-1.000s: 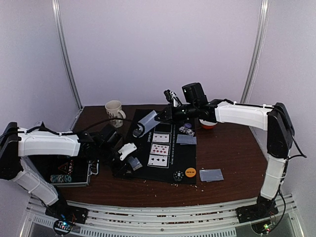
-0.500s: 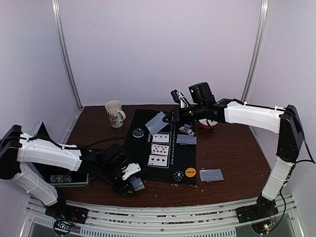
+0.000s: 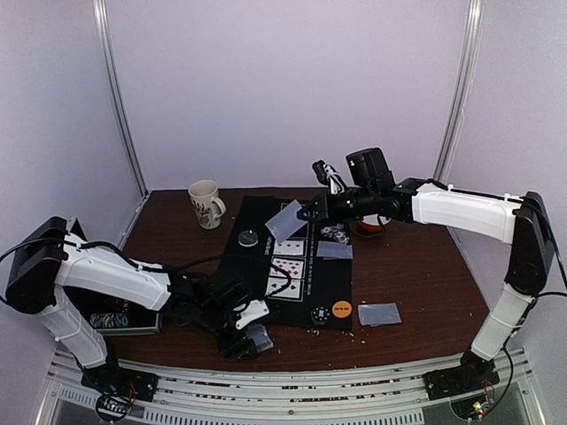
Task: Distribute texas hold em gaming equipment
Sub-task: Place the face-down deck piles in the corner of the board, then adjust the poker card.
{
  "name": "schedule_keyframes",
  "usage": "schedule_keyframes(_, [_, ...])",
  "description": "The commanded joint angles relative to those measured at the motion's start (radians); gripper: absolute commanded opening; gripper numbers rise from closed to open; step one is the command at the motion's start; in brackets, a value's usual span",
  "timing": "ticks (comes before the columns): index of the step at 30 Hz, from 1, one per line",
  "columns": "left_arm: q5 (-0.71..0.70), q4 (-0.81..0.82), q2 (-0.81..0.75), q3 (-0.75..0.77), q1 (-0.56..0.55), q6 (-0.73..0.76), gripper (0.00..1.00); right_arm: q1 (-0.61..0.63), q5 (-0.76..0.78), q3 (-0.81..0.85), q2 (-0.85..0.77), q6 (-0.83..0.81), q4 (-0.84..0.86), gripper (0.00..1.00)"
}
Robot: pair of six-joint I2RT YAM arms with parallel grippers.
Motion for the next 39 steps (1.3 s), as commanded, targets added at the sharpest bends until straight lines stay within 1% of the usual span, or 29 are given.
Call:
schedule_keyframes(1, [-0.035,-0.003,0.006,-0.004,0.0,0.019,0.76,-0.004,0.013,-0.015,-0.042,-0.012,-0.008,0.0])
schedule_keyframes(9, [-0.039,-0.019,-0.016,0.007,0.0,0.026,0.89,-0.003,0.016,-0.013,-0.046,-0.009,-0.015,0.0])
schedule_keyframes(15, [-0.042,-0.016,-0.113,0.007,0.0,0.053,0.98,-0.002,0.046,-0.016,-0.061,-0.013,-0.037,0.0])
schedule_keyframes(20, [-0.056,-0.022,-0.205,0.02,0.001,0.069,0.98,-0.002,0.075,-0.03,-0.079,0.005,-0.044,0.0])
schedule_keyframes(24, [-0.073,-0.069,-0.264,0.075,0.005,0.056,0.98,0.026,0.095,-0.038,-0.105,-0.016,-0.061,0.0])
schedule_keyframes(26, [-0.074,-0.078,-0.311,0.108,0.03,0.044,0.98,0.048,0.085,-0.039,-0.125,-0.049,-0.065,0.0])
schedule_keyframes(28, [-0.043,-0.065,-0.371,0.138,0.078,0.024,0.98,0.067,0.047,-0.044,-0.143,-0.076,-0.056,0.0])
schedule_keyframes(30, [0.034,-0.025,-0.432,0.149,0.15,0.002,0.91,0.089,-0.002,-0.051,-0.166,-0.102,-0.034,0.0])
schedule_keyframes(31, [0.077,0.008,-0.461,0.145,0.19,-0.008,0.86,0.105,-0.025,-0.056,-0.176,-0.116,-0.015,0.0])
schedule_keyframes(33, [0.134,0.084,-0.51,0.123,0.248,-0.026,0.69,0.142,-0.078,-0.072,-0.19,-0.134,0.042,0.0])
schedule_keyframes(34, [0.145,0.126,-0.528,0.107,0.262,-0.031,0.59,0.16,-0.108,-0.086,-0.195,-0.127,0.089,0.0])
schedule_keyframes(35, [0.16,0.163,-0.544,0.091,0.267,-0.033,0.53,0.176,-0.14,-0.099,-0.194,-0.112,0.142,0.0])
schedule_keyframes(36, [0.183,0.202,-0.558,0.077,0.269,-0.03,0.51,0.188,-0.166,-0.108,-0.192,-0.096,0.189,0.0])
schedule_keyframes(37, [0.216,0.236,-0.572,0.064,0.269,-0.025,0.51,0.197,-0.178,-0.11,-0.188,-0.087,0.229,0.0])
schedule_keyframes(39, [0.244,0.3,-0.603,0.035,0.27,-0.021,0.55,0.214,-0.184,-0.113,-0.178,-0.081,0.266,0.0])
